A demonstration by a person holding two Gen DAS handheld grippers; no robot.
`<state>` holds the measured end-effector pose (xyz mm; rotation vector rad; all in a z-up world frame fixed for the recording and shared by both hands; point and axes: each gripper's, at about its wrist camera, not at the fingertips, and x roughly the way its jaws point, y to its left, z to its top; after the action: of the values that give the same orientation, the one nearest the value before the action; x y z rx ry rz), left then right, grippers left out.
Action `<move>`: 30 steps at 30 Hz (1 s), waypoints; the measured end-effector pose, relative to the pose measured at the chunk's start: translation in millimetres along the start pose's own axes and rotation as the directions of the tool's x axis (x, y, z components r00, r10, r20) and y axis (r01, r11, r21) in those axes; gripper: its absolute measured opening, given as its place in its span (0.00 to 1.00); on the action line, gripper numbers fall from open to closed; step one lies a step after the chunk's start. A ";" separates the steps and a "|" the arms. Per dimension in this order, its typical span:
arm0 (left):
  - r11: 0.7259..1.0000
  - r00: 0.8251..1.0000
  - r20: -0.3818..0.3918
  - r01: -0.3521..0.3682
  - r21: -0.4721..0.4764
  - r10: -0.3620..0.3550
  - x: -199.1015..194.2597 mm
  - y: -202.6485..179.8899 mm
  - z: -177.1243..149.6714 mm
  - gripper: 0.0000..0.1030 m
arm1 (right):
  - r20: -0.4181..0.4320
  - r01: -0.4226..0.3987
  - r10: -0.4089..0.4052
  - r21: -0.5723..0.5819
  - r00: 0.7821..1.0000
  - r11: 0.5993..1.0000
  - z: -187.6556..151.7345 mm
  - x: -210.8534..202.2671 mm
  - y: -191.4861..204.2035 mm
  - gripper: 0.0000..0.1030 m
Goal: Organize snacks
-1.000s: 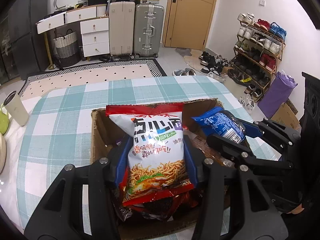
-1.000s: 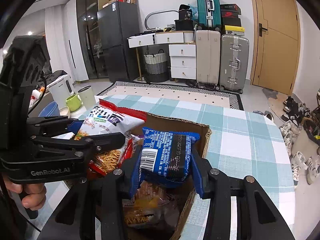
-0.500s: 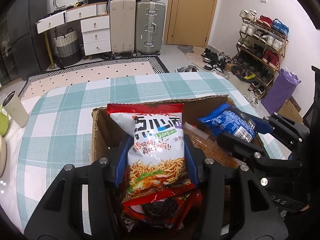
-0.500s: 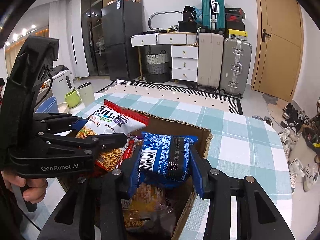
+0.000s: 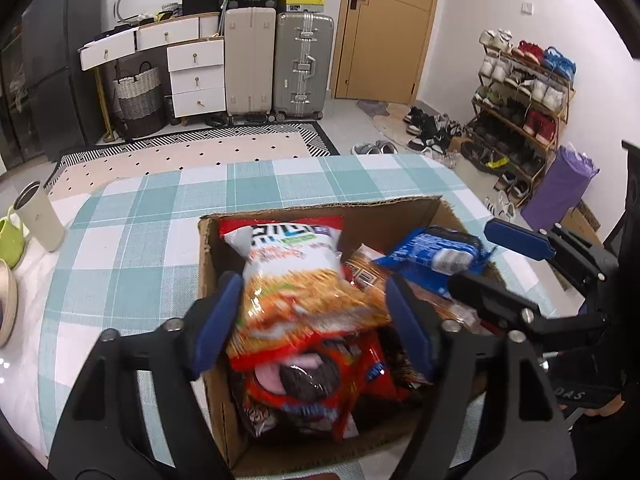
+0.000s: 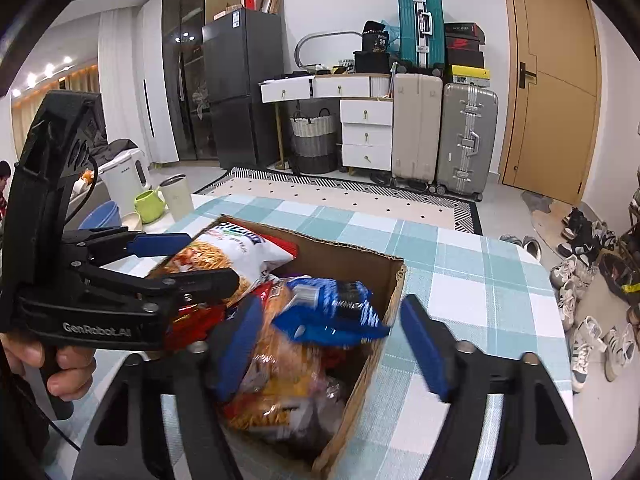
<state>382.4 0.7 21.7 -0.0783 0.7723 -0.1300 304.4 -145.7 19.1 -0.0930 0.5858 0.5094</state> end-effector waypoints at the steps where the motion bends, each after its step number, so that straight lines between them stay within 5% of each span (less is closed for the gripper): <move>1: 1.000 1.000 0.009 0.003 -0.004 -0.003 -4.9 0.5 -1.5 0.78 | 0.006 -0.001 0.001 0.001 1.000 1.000 -0.5 -3.1 0.3 0.83; 7: 1.000 1.000 0.027 0.000 0.003 0.000 -32.4 0.7 -14.5 0.85 | 0.054 -0.012 0.011 0.033 0.998 0.999 -4.2 -23.1 2.6 0.96; 10: 1.000 0.998 0.056 0.001 -0.006 -0.001 -49.5 1.8 -21.4 0.99 | 0.078 -0.006 0.003 0.035 0.997 0.999 -7.5 -35.3 5.7 0.99; 30: 0.999 0.973 0.225 -0.045 -0.025 0.049 -155.3 0.7 -106.3 0.99 | 0.188 -0.066 0.060 0.022 0.980 0.998 -61.5 -104.5 44.4 0.99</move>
<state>198.0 21.6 52.9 -0.0922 0.5478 -0.0668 177.2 -166.1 27.9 0.0009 0.4120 0.5644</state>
